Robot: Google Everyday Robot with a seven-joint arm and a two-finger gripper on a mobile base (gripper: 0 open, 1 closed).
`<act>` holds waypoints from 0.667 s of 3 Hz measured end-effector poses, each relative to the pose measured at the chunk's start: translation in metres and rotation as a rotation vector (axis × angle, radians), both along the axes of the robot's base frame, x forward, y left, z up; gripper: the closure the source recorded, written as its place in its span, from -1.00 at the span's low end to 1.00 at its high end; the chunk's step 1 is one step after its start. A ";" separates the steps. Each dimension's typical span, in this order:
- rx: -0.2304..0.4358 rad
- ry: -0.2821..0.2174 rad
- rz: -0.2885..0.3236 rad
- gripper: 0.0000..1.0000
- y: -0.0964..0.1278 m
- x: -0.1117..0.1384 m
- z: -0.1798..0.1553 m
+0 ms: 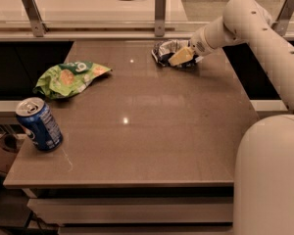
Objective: Move blue chip bag near pepsi can
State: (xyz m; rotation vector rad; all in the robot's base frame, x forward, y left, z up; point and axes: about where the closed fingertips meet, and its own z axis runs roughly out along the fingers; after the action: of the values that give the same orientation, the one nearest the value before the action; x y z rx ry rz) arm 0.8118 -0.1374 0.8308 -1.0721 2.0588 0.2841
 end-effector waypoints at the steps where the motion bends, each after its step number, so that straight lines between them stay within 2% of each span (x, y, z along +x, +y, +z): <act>1: 0.000 0.004 0.004 0.76 0.003 0.000 -0.003; 2: 0.000 0.005 0.004 1.00 0.003 0.000 -0.003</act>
Offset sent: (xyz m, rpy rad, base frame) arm 0.0004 0.0023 -0.0026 0.0003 0.0037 0.0031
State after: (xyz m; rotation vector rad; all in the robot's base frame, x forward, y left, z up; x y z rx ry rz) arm 0.8122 -0.1343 0.8278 -1.0766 2.0610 0.2896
